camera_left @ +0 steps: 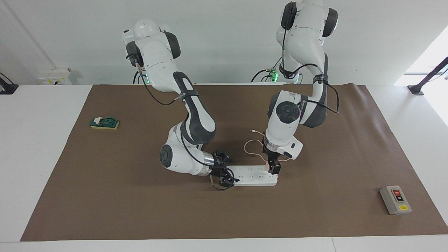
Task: Unplug charger and place it aside
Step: 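Grasp the pink charger with the left gripper while the right gripper grips the strip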
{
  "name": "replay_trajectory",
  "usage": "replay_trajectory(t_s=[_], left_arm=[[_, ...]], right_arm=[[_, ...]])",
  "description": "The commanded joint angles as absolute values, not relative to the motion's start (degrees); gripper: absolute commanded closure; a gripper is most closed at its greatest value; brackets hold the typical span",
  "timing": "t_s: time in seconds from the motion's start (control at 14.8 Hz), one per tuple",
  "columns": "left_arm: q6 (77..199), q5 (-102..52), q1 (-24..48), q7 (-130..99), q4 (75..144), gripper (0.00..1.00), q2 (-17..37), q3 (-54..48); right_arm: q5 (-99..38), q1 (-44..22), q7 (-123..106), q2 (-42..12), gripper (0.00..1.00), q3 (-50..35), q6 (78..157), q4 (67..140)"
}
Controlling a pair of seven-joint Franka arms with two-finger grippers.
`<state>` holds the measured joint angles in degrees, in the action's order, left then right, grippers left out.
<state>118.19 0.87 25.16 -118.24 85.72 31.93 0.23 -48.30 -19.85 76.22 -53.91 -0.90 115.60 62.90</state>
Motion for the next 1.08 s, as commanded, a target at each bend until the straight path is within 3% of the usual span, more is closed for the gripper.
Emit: replay_trajectory(t_s=[0.0,1.02], left_arm=[[116.89,2.55,24.7,-118.39,84.29,0.08,32.78,0.97],[117.86,3.17,24.7,-115.76,84.02,0.08,33.49,0.53]], right_arm=[[-48.43,-19.51,74.88,-55.55,0.0,-0.97,115.84,60.82],[-48.25,-19.69,73.31,-57.13,0.0,-0.79,119.53,59.85]])
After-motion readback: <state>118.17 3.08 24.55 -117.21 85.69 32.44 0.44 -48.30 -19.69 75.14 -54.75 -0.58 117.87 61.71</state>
